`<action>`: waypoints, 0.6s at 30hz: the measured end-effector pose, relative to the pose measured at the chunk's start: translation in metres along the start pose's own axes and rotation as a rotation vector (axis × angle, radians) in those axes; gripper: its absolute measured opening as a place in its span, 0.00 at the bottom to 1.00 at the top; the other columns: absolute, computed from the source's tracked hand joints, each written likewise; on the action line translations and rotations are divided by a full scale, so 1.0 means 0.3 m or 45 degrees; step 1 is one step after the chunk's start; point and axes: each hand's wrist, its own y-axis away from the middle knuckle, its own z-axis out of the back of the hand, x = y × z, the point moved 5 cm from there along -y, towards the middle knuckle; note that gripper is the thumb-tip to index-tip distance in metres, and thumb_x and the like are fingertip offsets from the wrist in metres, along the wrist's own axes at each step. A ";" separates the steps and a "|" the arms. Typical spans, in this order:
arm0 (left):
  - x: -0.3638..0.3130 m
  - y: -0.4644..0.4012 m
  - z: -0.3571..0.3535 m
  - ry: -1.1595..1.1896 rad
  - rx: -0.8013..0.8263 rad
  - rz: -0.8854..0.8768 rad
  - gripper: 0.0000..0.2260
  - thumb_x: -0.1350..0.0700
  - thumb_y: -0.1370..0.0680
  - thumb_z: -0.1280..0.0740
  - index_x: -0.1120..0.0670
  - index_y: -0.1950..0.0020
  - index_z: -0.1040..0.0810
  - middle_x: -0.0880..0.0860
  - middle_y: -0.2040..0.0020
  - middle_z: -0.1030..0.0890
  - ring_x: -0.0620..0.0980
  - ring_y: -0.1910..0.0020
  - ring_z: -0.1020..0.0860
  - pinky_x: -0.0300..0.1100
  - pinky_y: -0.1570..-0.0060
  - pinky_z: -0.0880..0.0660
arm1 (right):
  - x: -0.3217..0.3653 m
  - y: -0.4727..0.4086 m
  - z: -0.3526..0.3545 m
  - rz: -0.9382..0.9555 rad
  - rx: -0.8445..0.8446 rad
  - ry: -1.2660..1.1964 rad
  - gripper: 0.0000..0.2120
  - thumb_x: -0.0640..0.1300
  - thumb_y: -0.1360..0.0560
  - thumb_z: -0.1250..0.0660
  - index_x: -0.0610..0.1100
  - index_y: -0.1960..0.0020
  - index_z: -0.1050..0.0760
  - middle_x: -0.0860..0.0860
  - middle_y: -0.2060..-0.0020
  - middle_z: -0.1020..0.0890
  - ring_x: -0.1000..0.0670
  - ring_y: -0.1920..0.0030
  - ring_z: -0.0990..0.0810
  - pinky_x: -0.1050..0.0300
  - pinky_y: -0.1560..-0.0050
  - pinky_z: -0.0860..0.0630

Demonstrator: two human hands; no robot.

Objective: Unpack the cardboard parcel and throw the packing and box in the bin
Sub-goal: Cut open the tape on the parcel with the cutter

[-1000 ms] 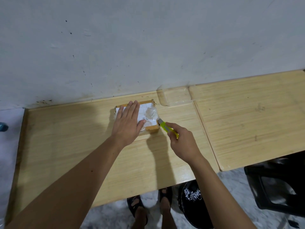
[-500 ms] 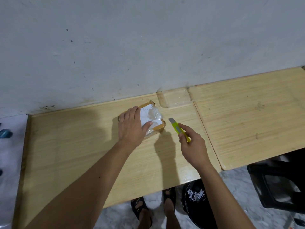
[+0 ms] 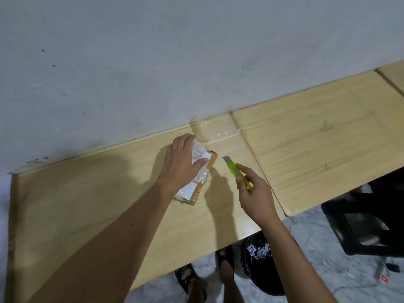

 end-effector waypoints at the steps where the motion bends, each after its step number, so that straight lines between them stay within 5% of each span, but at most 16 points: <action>1: 0.009 -0.027 -0.001 -0.019 0.060 -0.126 0.33 0.40 0.22 0.28 0.56 0.23 0.30 0.54 0.24 0.28 0.56 0.25 0.31 0.50 0.26 0.37 | -0.002 0.002 0.002 0.001 -0.008 -0.004 0.17 0.43 0.17 0.36 0.54 0.31 0.23 0.56 0.62 0.19 0.56 0.60 0.21 0.70 0.65 0.28; 6: 0.046 -0.108 -0.043 -0.152 0.226 -0.444 0.29 0.32 0.20 0.36 0.49 0.26 0.27 0.49 0.29 0.23 0.51 0.29 0.28 0.46 0.22 0.42 | -0.017 0.016 0.008 0.006 0.012 -0.001 0.17 0.42 0.17 0.36 0.52 0.30 0.23 0.59 0.60 0.19 0.61 0.59 0.21 0.72 0.63 0.29; 12: 0.065 -0.074 -0.027 -0.024 0.054 -0.235 0.25 0.33 0.22 0.33 0.48 0.32 0.23 0.47 0.36 0.19 0.52 0.37 0.24 0.45 0.34 0.32 | -0.025 0.023 -0.005 0.002 0.018 -0.051 0.17 0.43 0.17 0.37 0.52 0.30 0.24 0.57 0.58 0.17 0.57 0.58 0.21 0.69 0.64 0.27; 18: 0.130 -0.016 0.022 -0.073 -0.069 0.043 0.26 0.33 0.21 0.33 0.51 0.33 0.22 0.47 0.35 0.20 0.51 0.36 0.23 0.47 0.30 0.34 | 0.014 0.003 -0.079 0.015 0.056 -0.091 0.17 0.43 0.17 0.37 0.53 0.30 0.24 0.58 0.60 0.19 0.58 0.58 0.21 0.72 0.63 0.28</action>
